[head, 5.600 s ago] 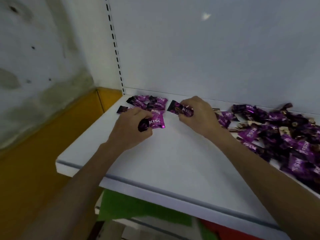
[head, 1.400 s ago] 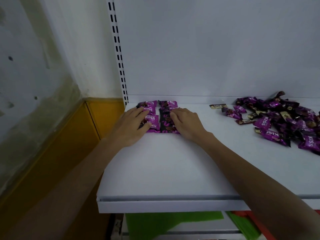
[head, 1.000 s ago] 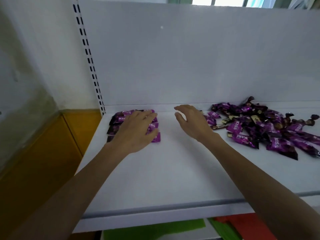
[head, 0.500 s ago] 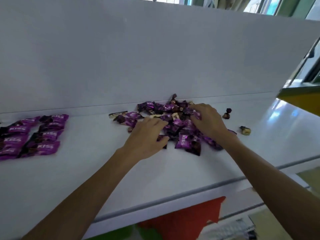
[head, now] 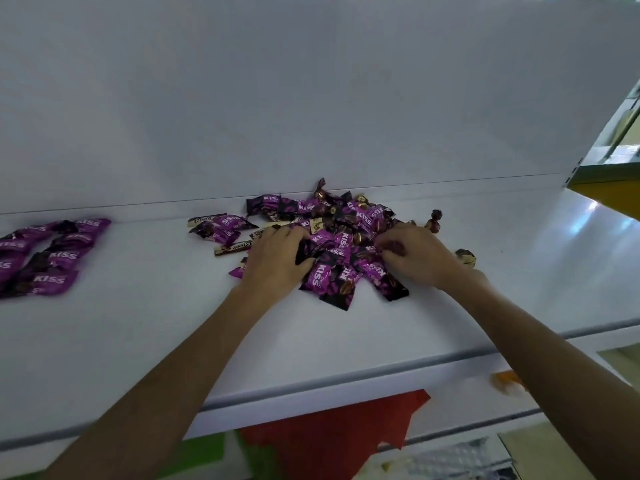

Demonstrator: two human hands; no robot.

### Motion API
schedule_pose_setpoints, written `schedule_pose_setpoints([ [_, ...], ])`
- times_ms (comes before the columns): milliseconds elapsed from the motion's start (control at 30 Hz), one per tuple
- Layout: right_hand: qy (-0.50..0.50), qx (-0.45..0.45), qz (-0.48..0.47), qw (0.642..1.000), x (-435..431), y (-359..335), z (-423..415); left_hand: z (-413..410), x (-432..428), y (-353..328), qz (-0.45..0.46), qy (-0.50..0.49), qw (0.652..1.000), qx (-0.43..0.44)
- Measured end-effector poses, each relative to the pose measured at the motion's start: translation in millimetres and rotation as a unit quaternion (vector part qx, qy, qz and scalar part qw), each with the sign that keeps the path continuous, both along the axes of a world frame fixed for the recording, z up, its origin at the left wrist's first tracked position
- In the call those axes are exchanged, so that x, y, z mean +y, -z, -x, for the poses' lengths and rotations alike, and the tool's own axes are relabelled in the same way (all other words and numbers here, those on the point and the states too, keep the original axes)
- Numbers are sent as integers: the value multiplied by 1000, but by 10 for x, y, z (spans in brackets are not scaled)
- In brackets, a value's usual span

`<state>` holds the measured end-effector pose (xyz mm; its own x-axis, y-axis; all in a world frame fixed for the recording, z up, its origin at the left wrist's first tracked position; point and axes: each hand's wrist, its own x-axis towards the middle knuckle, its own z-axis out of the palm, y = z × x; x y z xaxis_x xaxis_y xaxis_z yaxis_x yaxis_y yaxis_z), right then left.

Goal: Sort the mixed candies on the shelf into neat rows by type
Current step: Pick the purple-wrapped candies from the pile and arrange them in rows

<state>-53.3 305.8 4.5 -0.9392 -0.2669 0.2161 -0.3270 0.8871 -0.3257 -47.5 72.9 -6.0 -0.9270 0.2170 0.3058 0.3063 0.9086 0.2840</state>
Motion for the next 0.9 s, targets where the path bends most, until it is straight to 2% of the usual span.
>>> schedule_pose_setpoints([
  [200,-53,-7,-14,998,13,20,55,-27,30,-46,-39,-11,999,10],
  [367,-51,-5,-10,999,-55,-38,134,-112,-55,-97,-84,-7,996,11],
  [433,-51,2,-24,998,-72,-52,155,-150,-110,-123,-65,-9,998,22],
  [500,-47,12,3,999,-85,-71,162,-182,-167,-151,-39,-10,998,44],
  [633,-15,48,92,994,-193,-125,164,-231,-308,-184,-55,-23,996,67],
  [800,3,94,118,988,-533,-251,211,-261,-598,-249,-88,-31,993,70],
  [900,35,176,101,979,-755,-237,260,-326,-810,-260,-97,-53,991,70],
])
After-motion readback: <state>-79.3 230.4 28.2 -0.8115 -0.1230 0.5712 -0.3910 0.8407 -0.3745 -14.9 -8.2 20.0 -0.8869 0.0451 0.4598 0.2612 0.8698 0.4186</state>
